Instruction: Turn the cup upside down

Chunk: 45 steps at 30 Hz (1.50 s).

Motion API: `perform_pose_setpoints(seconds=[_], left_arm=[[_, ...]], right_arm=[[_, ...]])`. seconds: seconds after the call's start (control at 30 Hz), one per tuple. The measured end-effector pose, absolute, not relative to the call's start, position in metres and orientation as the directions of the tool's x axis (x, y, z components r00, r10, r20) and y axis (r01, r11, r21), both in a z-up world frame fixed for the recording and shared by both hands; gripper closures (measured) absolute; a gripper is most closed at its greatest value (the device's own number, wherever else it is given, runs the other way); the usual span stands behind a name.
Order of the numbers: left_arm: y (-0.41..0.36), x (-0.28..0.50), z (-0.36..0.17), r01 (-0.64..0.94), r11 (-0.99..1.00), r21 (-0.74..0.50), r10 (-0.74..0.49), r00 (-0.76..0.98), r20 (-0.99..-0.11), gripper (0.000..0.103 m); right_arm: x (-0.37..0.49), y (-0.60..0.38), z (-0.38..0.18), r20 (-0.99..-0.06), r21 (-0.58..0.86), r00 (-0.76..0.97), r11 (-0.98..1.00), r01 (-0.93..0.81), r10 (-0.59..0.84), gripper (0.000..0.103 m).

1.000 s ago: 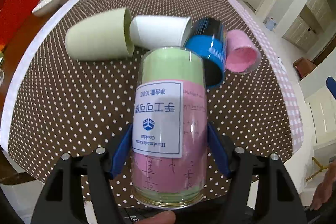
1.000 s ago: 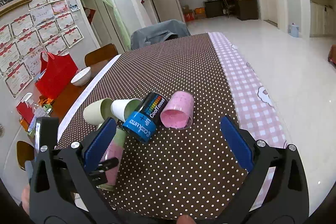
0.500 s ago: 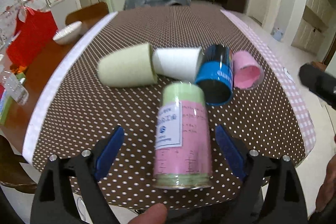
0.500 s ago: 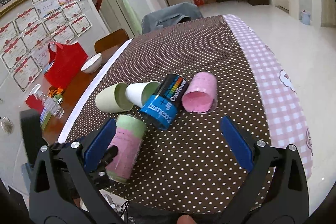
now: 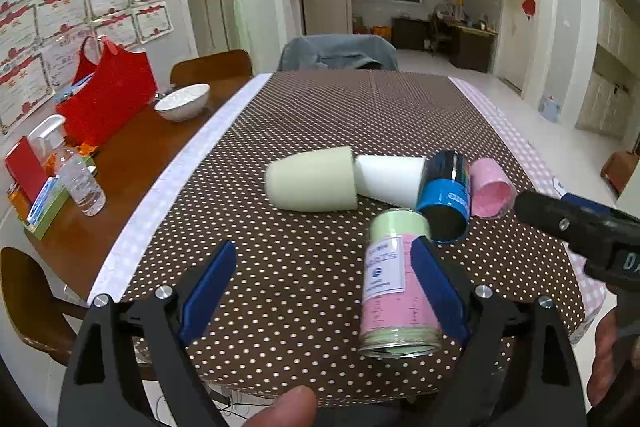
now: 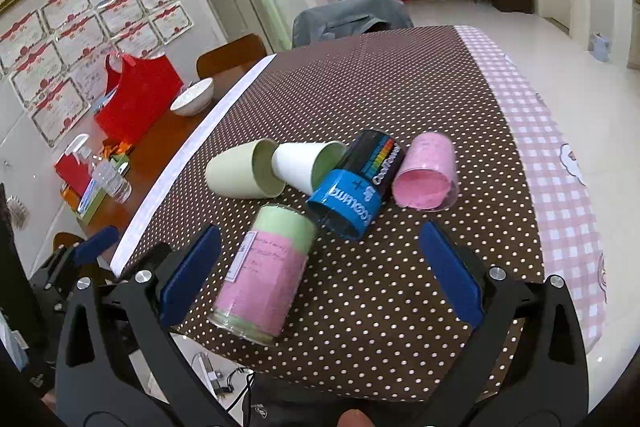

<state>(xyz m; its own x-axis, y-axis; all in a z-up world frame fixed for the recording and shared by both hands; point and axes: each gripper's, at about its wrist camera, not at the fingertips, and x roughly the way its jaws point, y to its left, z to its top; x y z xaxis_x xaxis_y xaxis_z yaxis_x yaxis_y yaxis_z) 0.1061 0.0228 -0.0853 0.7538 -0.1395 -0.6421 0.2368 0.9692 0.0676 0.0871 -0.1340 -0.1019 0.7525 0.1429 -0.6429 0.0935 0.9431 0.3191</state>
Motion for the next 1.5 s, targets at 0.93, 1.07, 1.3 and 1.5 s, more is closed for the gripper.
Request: perform_pose_setpoints(seconds=[0.93,1.07,1.3,1.5], left_arm=[[0.093,0.103,-0.098,0.091,0.996,0.010,-0.067,0.800,-0.596,0.016],[0.096,0.107,-0.102,0.086,0.996,0.001,-0.068,0.796,-0.602,0.016],[0.099,0.109,-0.110,0.090,0.996,-0.004,-0.073,0.786,-0.614,0.016],[0.101,0.110,-0.112,0.089,0.996,-0.011,-0.076,0.780,-0.621,0.016]], right_arm=[[0.146,-0.102,-0.157,-0.799,0.435,0.491,0.897,0.075,0.347,0.006],[0.155,-0.101,-0.164,-0.808,0.467,0.453,0.878,0.100,0.378,0.006],[0.176,-0.092,-0.174,-0.823,0.480,0.404,0.869,0.119,0.399,0.010],[0.186,-0.092,-0.186,-0.831,0.481,0.378,0.868,0.123,0.408,0.031]])
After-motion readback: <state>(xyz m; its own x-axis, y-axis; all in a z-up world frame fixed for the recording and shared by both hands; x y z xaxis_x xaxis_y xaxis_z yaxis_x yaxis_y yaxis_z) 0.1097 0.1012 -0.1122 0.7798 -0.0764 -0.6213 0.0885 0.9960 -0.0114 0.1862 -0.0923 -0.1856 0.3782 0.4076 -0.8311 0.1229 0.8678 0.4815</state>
